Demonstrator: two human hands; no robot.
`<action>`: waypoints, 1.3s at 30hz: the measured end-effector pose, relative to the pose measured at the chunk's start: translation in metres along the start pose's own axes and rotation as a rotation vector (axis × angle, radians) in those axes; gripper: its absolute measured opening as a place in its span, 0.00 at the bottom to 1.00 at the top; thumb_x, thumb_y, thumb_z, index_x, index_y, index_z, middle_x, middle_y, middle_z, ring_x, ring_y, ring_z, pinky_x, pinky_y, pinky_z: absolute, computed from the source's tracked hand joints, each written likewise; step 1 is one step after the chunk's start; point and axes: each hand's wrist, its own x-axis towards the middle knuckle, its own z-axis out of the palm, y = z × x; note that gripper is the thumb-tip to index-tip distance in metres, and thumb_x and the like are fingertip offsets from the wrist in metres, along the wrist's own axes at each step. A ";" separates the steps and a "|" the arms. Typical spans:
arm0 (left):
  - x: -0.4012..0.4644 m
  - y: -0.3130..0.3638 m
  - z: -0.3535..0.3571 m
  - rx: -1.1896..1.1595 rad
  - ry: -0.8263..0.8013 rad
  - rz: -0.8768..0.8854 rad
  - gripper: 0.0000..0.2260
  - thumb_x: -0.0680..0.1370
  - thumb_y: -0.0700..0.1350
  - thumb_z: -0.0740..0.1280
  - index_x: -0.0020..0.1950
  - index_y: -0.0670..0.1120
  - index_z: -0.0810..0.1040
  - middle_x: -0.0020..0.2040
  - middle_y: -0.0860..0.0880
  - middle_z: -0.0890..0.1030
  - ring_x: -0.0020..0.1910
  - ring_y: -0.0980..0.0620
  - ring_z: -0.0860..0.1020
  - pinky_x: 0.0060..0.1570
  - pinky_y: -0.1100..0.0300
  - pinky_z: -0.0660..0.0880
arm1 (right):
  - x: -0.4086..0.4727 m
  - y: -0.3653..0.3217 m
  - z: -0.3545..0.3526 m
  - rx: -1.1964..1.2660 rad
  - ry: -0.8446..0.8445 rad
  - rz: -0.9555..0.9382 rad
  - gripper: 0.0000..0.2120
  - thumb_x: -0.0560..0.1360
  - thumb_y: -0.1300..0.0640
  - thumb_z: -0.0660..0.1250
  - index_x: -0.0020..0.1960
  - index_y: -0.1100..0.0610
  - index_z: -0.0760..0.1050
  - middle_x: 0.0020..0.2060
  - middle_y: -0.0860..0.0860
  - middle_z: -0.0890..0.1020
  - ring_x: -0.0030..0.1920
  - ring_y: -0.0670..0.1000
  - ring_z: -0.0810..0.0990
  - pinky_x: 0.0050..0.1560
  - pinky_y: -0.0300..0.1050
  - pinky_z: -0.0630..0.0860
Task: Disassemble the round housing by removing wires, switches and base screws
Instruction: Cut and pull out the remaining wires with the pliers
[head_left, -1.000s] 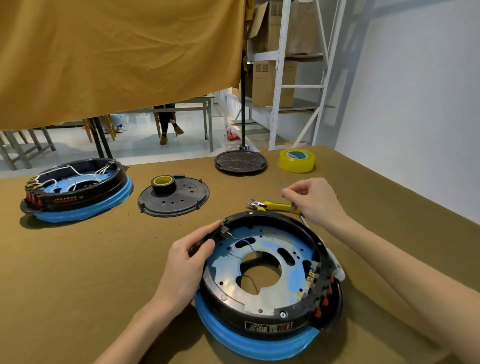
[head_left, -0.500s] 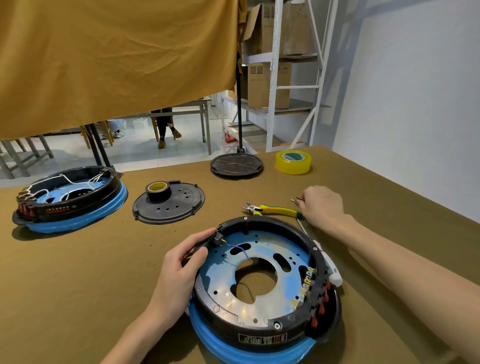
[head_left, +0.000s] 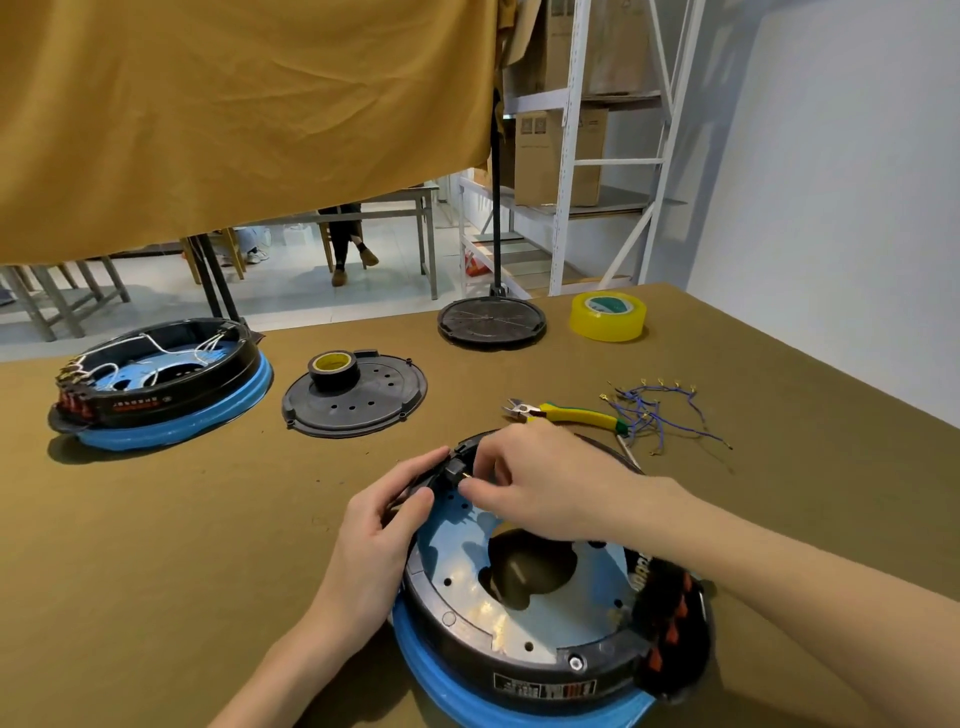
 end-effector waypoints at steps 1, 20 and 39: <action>0.000 0.000 0.000 0.009 0.003 0.003 0.16 0.84 0.40 0.62 0.69 0.54 0.79 0.61 0.60 0.83 0.63 0.58 0.80 0.61 0.57 0.77 | 0.000 -0.002 0.003 -0.017 0.013 0.001 0.14 0.80 0.44 0.64 0.46 0.52 0.82 0.37 0.50 0.83 0.37 0.51 0.80 0.36 0.50 0.79; 0.005 0.010 -0.010 0.353 -0.055 0.043 0.17 0.84 0.42 0.62 0.68 0.59 0.79 0.60 0.62 0.82 0.62 0.64 0.77 0.55 0.75 0.73 | 0.009 0.000 0.022 0.094 0.141 -0.091 0.12 0.74 0.58 0.67 0.32 0.56 0.71 0.25 0.49 0.71 0.27 0.48 0.65 0.30 0.51 0.68; 0.003 0.009 -0.007 0.335 -0.027 0.043 0.16 0.84 0.42 0.62 0.67 0.57 0.79 0.60 0.62 0.82 0.61 0.69 0.75 0.52 0.81 0.69 | 0.015 -0.033 0.004 -0.385 -0.092 -0.029 0.09 0.81 0.55 0.65 0.46 0.54 0.65 0.32 0.49 0.66 0.29 0.48 0.66 0.27 0.41 0.60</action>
